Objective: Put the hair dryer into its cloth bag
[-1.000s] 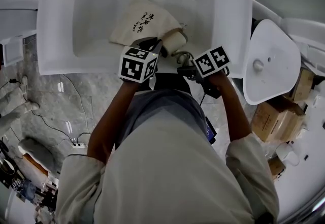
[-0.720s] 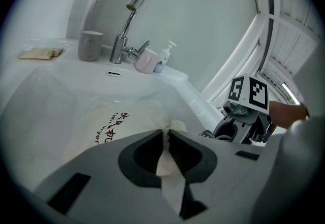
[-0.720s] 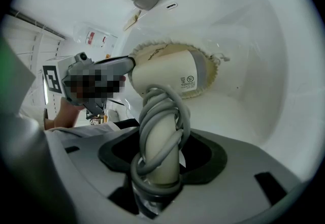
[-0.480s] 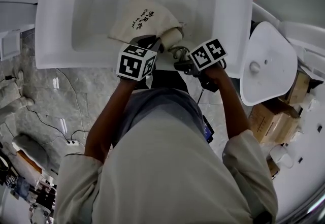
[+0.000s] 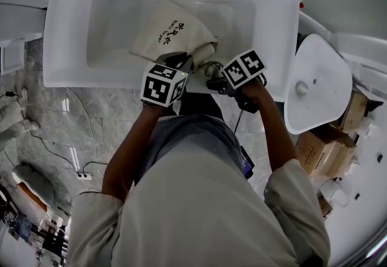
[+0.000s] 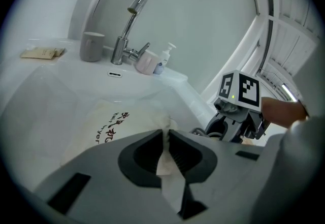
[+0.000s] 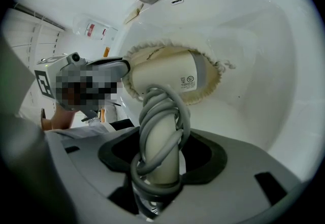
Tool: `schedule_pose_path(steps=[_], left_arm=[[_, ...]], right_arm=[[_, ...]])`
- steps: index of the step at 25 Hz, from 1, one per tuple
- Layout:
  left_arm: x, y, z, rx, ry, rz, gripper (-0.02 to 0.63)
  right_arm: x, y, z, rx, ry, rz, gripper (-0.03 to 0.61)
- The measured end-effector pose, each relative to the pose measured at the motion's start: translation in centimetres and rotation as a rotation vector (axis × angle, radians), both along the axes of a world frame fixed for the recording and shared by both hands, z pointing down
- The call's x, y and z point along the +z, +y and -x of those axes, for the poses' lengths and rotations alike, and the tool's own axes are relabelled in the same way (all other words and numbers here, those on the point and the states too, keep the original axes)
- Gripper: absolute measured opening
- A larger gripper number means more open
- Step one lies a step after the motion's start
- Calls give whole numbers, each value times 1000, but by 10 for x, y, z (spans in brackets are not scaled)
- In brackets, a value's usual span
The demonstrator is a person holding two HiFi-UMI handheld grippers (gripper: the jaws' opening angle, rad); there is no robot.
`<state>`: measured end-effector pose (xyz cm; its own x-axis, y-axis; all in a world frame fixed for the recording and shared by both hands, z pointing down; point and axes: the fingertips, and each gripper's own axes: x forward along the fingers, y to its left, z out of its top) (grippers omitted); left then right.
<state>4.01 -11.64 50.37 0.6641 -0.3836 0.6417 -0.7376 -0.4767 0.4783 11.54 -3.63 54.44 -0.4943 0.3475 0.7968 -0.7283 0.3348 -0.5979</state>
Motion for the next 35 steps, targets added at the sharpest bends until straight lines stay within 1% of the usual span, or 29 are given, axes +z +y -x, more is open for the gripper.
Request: schedule_pose_path(steps=[7,13,25,35], left_arm=[[-2,1,-2,3,8,1,44],[-2,1,0,-4,16,4,44],[-5,2,1,3,16,2,44],[-8,2,1,2,23,6,44]], right_arm=[[3,-6,5,-33,11,-1,245],[8,-15,9,-41,13,-5,245],[15,-36,15,-26,21,-32,245],[23,-49,28,0,7,-48,245]])
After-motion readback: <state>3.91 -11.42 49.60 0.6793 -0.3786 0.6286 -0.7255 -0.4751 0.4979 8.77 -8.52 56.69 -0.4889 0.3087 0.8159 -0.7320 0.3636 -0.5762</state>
